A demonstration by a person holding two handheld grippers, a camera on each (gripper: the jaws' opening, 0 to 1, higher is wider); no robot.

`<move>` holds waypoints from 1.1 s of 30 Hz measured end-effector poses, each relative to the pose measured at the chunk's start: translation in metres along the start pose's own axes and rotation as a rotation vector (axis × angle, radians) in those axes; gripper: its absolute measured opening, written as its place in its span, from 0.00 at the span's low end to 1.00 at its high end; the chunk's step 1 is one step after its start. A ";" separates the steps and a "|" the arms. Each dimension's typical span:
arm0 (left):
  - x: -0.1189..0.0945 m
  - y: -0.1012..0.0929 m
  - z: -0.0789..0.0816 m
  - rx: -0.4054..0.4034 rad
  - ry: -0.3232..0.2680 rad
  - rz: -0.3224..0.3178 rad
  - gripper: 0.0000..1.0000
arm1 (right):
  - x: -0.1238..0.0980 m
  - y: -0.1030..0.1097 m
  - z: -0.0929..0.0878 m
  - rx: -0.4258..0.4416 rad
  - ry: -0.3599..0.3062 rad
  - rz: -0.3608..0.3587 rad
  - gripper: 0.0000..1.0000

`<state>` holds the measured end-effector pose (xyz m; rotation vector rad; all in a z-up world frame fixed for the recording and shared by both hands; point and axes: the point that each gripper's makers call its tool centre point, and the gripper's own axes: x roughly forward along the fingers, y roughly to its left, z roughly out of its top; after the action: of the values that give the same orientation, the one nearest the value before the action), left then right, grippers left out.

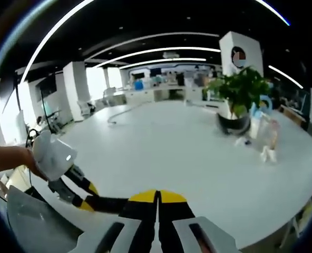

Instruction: Press the specified remote control buttons in sequence, fully releasing each button before pressing the next.

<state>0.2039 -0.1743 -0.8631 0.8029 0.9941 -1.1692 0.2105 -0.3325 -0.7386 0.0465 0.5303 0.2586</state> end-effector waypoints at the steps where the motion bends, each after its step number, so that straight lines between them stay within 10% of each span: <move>1: 0.000 -0.002 -0.001 0.001 -0.001 -0.001 0.23 | 0.000 0.002 0.000 0.002 0.003 0.009 0.00; 10: -0.002 -0.023 -0.006 0.034 0.011 -0.007 0.23 | 0.002 0.030 0.005 0.160 0.115 0.146 0.00; 16: -0.004 -0.032 -0.009 0.039 0.003 -0.013 0.23 | 0.024 0.053 -0.026 0.206 0.422 0.179 0.00; 19: -0.005 -0.038 -0.011 0.059 0.011 -0.022 0.23 | 0.029 0.067 -0.034 0.256 0.440 0.223 0.00; 26: -0.006 -0.046 -0.015 0.054 0.004 -0.020 0.23 | 0.022 0.060 -0.075 0.322 0.551 0.115 0.00; 29: -0.006 -0.048 -0.015 0.051 -0.003 -0.022 0.23 | 0.029 0.055 -0.063 0.271 0.480 0.095 0.00; 33: -0.007 -0.050 -0.016 0.060 -0.010 -0.026 0.23 | 0.031 0.058 -0.088 0.298 0.621 0.100 0.00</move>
<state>0.1516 -0.1687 -0.8630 0.8333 0.9671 -1.2293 0.1787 -0.2708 -0.8237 0.2889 1.1838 0.2899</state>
